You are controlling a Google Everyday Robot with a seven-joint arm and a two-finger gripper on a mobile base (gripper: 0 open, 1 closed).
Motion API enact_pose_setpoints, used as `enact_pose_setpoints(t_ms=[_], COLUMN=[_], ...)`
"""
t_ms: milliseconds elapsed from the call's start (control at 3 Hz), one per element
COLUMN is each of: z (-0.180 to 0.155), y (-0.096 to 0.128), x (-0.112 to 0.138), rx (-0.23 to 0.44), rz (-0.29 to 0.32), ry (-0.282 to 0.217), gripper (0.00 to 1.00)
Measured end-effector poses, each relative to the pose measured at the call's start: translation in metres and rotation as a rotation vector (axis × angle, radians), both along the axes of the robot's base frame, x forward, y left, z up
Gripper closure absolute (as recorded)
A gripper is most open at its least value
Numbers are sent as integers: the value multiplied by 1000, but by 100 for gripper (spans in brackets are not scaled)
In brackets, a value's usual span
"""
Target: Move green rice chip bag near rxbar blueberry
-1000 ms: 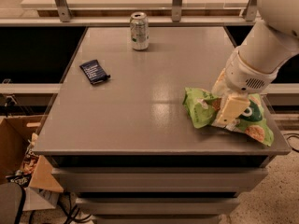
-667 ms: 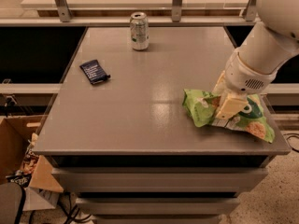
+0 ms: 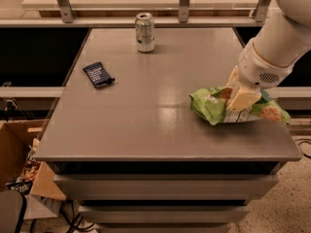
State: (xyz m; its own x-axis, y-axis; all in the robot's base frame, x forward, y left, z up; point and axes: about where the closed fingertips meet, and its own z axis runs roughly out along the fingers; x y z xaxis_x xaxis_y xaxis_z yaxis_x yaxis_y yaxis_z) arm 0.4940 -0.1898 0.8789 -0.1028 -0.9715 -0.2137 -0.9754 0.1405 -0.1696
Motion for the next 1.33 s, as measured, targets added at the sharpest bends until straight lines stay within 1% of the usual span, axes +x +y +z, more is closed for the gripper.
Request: enact_pose_setpoints(t_ms=[333, 667, 1000, 1333], z=[25, 46, 60, 70], y=[2, 12, 29, 53], x=[8, 16, 28, 47], rx=[0, 4, 12, 25], rz=[12, 42, 77, 98], ry=[-52, -95, -127, -140], gripper=[100, 100, 100, 100])
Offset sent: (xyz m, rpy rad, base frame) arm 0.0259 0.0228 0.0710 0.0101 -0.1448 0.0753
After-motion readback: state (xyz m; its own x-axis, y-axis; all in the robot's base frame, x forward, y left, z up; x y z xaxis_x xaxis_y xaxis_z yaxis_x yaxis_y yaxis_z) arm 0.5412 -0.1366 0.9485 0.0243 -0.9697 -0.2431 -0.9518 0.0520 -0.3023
